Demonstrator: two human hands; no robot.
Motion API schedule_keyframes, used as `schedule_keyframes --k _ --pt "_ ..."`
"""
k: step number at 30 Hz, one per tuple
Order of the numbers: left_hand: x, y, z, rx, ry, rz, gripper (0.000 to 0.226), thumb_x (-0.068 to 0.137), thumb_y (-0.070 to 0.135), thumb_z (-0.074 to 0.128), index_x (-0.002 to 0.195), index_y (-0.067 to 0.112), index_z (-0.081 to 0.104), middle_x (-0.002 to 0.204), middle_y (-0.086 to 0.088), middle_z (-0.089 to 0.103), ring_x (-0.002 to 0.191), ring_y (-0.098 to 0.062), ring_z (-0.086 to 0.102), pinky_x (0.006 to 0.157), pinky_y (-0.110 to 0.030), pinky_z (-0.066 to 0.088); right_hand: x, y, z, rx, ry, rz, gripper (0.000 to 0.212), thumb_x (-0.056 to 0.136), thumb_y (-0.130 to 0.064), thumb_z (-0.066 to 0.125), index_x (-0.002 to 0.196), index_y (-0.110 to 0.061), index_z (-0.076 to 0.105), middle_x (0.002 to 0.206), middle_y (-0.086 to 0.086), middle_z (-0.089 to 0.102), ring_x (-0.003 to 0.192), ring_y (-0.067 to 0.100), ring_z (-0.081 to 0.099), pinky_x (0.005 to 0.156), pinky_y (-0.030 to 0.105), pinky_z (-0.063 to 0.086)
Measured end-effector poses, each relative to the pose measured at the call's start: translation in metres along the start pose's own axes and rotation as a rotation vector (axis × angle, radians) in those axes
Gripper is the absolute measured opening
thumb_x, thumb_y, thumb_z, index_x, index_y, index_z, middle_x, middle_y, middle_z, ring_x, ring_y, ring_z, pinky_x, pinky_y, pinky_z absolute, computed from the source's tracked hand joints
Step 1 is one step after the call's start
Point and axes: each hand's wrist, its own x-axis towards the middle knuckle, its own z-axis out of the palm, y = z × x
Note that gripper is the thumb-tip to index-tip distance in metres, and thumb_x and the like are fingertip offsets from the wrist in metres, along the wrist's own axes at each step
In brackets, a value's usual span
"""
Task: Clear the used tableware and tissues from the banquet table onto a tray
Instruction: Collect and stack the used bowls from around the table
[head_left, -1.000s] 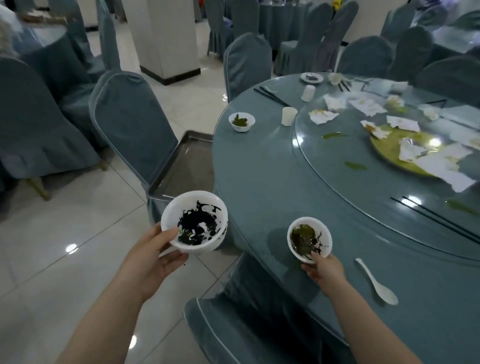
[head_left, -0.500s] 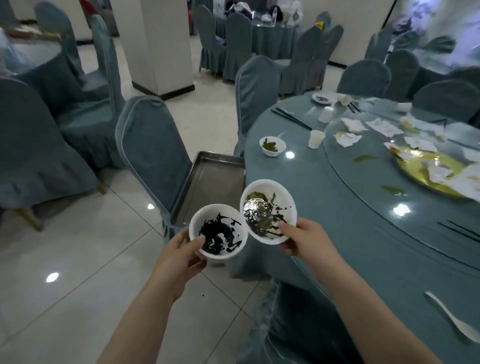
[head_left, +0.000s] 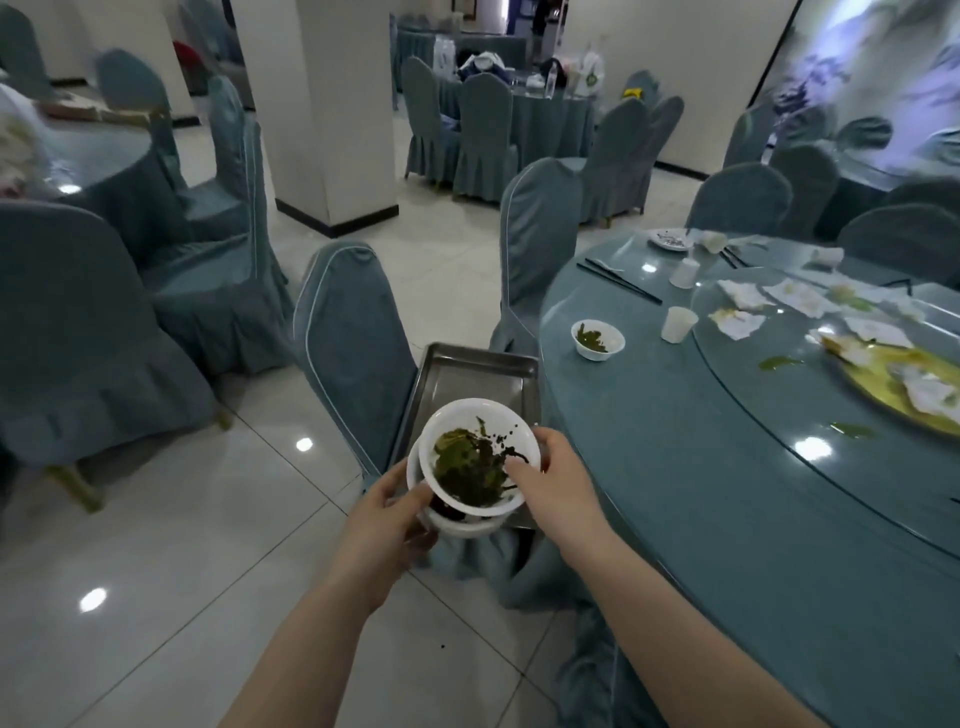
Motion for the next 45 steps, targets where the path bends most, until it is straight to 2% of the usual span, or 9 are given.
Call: schedule_keyframes --k 3,9,14,20,24,29,35,39,45 --pt "0.014 0.011 -0.001 0.004 -0.025 0.003 0.023 0.091 0.026 0.061 0.113 0.032 0.063 0.082 0.004 0.075 0.079 -0.021 0.068 0.070 -0.034 0.058 0.019 -0.002 0.011 0.010 -0.097 0.062 0.023 0.092 -0.025 0.055 0.110 -0.038 0.048 0.099 -0.014 0.063 0.094 0.010 0.062 0.077 0.032 0.055" --pt "0.057 0.029 0.003 0.029 0.015 -0.039 0.037 0.094 0.051 0.042 0.090 0.033 0.075 0.081 0.002 0.074 0.080 -0.021 0.073 0.068 -0.036 0.058 0.069 0.003 0.019 -0.014 -0.169 0.077 0.029 0.088 -0.015 0.062 0.111 -0.031 0.052 0.095 -0.010 0.064 0.085 0.007 0.063 0.058 0.018 0.049" --pt "0.115 0.046 0.017 0.106 -0.008 -0.022 0.019 0.089 0.023 0.063 0.107 0.030 0.065 0.090 -0.002 0.074 0.079 -0.019 0.073 0.060 -0.030 0.057 0.135 0.012 0.017 0.031 -0.238 0.092 0.005 0.093 -0.033 0.057 0.090 -0.037 0.059 0.090 -0.010 0.068 0.084 0.004 0.064 0.066 0.021 0.051" --pt "0.219 0.086 0.072 0.158 0.002 -0.009 0.027 0.091 0.010 0.059 0.111 0.028 0.064 0.099 -0.009 0.073 0.088 -0.027 0.071 0.069 -0.039 0.059 0.252 0.021 -0.029 0.249 -0.279 0.167 0.040 0.099 -0.050 0.039 0.094 -0.025 0.070 0.091 0.000 0.074 0.089 0.018 0.070 0.075 0.028 0.056" --pt "0.283 0.107 0.116 0.179 0.001 -0.011 0.027 0.091 0.010 0.059 0.108 0.030 0.065 0.095 -0.005 0.074 0.084 -0.023 0.072 0.062 -0.031 0.057 0.323 0.037 -0.069 0.313 -0.126 0.199 0.034 0.100 -0.041 0.043 0.096 -0.022 0.071 0.085 0.001 0.074 0.077 0.014 0.069 0.074 0.031 0.055" --pt "0.342 0.116 0.155 0.162 0.017 -0.052 0.028 0.091 0.010 0.058 0.111 0.029 0.065 0.100 -0.005 0.073 0.087 -0.022 0.072 0.061 -0.030 0.057 0.387 0.089 -0.131 -0.019 0.214 0.305 0.009 0.088 -0.030 0.058 0.085 -0.022 0.056 0.076 -0.005 0.059 0.065 0.012 0.053 0.059 0.029 0.042" --pt "0.381 0.117 0.180 0.140 -0.021 -0.114 0.030 0.090 0.010 0.059 0.117 0.023 0.062 0.106 -0.010 0.071 0.091 -0.026 0.071 0.064 -0.034 0.058 0.429 0.128 -0.159 -0.082 0.294 0.544 0.054 0.091 -0.043 0.054 0.134 -0.019 0.031 0.100 0.004 0.061 0.081 0.025 0.063 0.066 0.036 0.051" --pt "0.404 0.113 0.192 0.148 -0.061 -0.172 0.028 0.090 0.009 0.060 0.116 0.020 0.063 0.109 -0.013 0.070 0.092 -0.028 0.071 0.068 -0.039 0.060 0.445 0.128 -0.149 -0.098 0.111 0.584 0.027 0.092 -0.016 0.041 0.118 -0.018 0.046 0.088 0.011 0.067 0.058 0.024 0.066 0.037 0.020 0.044" --pt "0.439 0.092 0.227 0.190 -0.142 -0.273 0.028 0.092 0.010 0.058 0.119 0.019 0.059 0.115 -0.014 0.065 0.095 -0.032 0.066 0.073 -0.045 0.059 0.407 0.127 -0.196 -0.003 0.334 0.525 0.018 0.091 -0.017 0.043 0.099 -0.020 0.059 0.074 0.008 0.069 0.052 0.022 0.067 0.044 0.026 0.050"
